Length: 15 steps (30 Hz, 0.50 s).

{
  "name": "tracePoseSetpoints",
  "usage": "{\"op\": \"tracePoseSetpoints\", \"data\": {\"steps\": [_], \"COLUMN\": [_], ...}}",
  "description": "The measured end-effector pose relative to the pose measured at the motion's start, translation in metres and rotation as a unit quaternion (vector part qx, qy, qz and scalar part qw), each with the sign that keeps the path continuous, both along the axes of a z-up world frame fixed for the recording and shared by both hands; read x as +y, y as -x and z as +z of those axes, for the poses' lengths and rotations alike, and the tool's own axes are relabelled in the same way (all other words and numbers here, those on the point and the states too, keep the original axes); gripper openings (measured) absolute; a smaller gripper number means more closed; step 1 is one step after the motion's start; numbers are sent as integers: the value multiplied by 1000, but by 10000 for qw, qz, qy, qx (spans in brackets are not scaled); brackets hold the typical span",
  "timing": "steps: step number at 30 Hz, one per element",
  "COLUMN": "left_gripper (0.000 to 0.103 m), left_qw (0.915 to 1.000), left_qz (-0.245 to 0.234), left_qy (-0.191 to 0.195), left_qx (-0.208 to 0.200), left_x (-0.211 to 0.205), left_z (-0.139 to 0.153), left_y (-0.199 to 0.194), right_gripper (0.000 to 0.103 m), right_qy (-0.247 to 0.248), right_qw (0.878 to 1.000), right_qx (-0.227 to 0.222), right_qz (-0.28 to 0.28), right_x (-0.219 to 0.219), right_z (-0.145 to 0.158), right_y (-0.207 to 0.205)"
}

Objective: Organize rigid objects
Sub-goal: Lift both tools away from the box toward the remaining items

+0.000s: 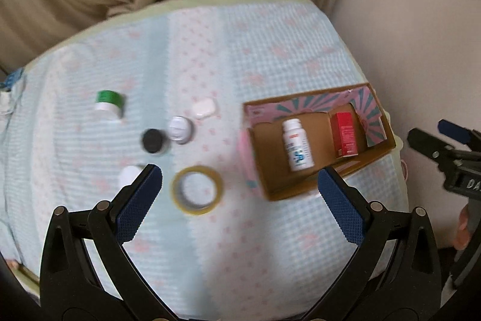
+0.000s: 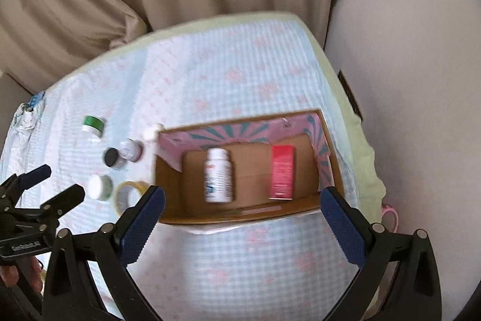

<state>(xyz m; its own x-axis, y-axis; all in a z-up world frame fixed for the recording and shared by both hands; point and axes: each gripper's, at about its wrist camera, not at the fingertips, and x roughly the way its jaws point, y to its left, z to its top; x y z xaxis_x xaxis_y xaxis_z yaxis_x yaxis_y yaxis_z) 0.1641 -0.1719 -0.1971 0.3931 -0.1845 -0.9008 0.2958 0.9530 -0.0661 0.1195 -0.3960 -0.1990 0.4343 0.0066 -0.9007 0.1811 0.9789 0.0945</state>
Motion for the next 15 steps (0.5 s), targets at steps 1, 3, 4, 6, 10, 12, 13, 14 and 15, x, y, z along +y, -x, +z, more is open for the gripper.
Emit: {"op": "tracePoseSetpoints", "data": {"steps": [1, 3, 4, 6, 10, 12, 13, 14, 15], "left_gripper": [103, 103, 103, 103, 103, 103, 103, 103, 103], "left_qw": [10000, 9998, 9994, 9988, 9976, 9968, 9965, 9963, 9961], "left_qz": [32, 112, 178, 260, 443, 560, 611, 644, 679], "left_qy": [17, 38, 48, 71, 201, 243, 259, 268, 268], "left_qx": [-73, -188, -292, -420, -501, -516, -515, -510, -502], "left_x": [14, 39, 56, 80, 142, 173, 190, 203, 221], "left_z": [9, 23, 31, 40, 53, 55, 56, 56, 54], "left_y": [4, 12, 16, 21, 24, 22, 21, 20, 18], "right_gripper": [103, 103, 103, 103, 103, 103, 103, 103, 103], "right_qy": [45, 124, 150, 193, 106, 3, -39, -61, -77], "right_qw": [10000, 9998, 9997, 9995, 9994, 9993, 9993, 9993, 9993], "right_qx": [-77, -181, -206, -240, -326, -364, -371, -366, -360], "right_qz": [-24, -23, -3, 6, 5, 23, 16, 7, -9], "right_x": [10, 31, 41, 62, 105, 127, 140, 149, 160], "right_z": [10, 27, 33, 42, 54, 55, 55, 54, 53], "right_y": [5, 11, 13, 17, 27, 29, 29, 29, 29]}}
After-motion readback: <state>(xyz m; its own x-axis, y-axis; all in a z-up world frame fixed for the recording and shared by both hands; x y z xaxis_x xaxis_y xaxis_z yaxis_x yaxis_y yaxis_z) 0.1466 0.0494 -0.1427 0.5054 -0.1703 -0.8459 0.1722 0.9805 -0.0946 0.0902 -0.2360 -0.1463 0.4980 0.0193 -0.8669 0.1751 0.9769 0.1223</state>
